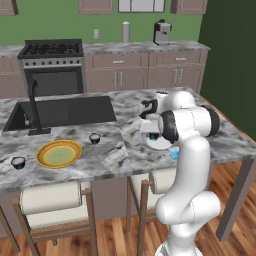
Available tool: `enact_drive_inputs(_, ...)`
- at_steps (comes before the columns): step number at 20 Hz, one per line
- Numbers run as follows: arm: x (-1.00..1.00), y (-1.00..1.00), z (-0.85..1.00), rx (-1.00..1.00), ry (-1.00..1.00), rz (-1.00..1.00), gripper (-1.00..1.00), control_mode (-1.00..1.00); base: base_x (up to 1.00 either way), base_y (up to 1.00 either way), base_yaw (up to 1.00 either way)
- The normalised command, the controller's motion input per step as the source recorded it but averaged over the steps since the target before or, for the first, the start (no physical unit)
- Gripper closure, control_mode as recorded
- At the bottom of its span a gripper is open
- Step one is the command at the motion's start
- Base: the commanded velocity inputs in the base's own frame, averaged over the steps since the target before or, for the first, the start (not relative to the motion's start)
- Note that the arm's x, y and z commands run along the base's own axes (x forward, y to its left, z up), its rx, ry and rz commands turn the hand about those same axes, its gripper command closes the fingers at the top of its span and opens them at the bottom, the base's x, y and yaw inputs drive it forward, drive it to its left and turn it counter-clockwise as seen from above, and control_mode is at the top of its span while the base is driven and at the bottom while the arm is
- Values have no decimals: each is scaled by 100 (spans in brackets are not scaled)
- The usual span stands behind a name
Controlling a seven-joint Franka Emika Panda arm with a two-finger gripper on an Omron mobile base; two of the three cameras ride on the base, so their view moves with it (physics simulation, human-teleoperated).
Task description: Place two yogurt containers on each plate.
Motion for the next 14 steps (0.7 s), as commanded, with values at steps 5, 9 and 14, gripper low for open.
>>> enact_drive_inputs(5,-3,5,-35,0,3,0,100,-100,0,0,0)
enact_drive_inputs(9,2,4,-11,0,0,0,100,-100,0,0,0)
enact_drive_inputs(14,0,0,-6,0,0,0,-100,-100,0,0,0)
